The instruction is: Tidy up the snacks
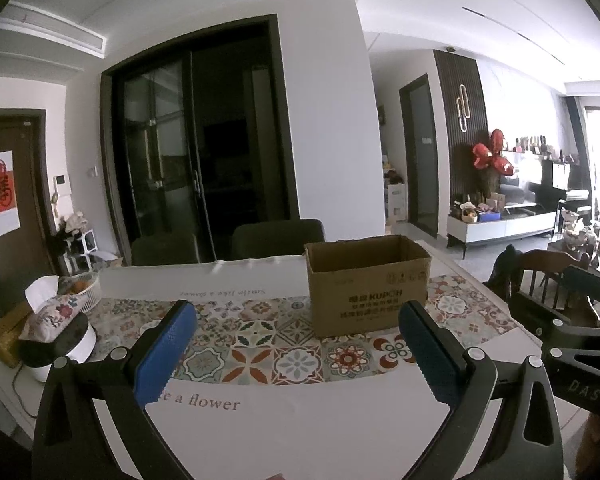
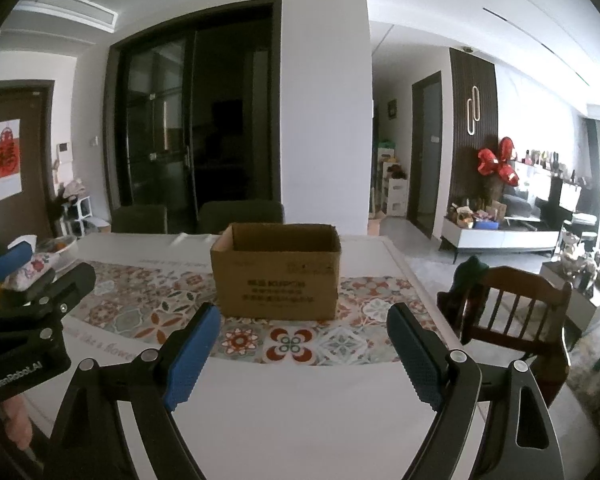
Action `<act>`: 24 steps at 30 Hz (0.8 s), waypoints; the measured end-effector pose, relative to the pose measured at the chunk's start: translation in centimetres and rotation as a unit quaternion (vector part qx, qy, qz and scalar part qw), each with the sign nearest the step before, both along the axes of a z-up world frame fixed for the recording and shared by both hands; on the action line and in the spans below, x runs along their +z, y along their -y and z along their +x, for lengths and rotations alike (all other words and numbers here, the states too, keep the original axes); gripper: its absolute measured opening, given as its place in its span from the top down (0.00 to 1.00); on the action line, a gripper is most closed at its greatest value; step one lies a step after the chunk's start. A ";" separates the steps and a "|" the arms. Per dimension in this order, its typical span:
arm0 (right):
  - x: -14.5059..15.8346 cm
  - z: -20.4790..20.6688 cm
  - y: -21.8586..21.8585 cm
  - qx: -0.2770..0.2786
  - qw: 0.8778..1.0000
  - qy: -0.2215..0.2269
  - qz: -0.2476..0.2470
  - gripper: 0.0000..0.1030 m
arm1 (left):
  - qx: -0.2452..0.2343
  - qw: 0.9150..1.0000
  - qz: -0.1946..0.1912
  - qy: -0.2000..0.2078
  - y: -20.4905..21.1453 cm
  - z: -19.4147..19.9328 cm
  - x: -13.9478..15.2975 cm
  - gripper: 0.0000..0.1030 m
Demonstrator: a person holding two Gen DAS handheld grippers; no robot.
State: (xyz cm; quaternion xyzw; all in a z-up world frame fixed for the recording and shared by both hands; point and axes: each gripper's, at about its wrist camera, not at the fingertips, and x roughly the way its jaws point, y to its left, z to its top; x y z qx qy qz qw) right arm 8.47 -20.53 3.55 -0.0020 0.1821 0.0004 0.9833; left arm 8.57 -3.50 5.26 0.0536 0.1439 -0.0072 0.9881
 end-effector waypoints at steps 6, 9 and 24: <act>0.0 0.0 0.0 0.000 1.000 -0.001 0.001 0.17 | 0.000 1.000 -0.001 0.000 0.0 -0.1 0.1 0.00; 0.0 -0.1 0.0 0.000 1.000 -0.001 0.000 0.17 | 0.001 1.000 -0.001 0.000 0.0 0.0 0.1 0.00; 0.0 0.1 -0.3 0.002 1.000 -0.002 -0.001 0.17 | 0.005 1.000 -0.004 -0.003 -0.4 -0.1 0.2 0.00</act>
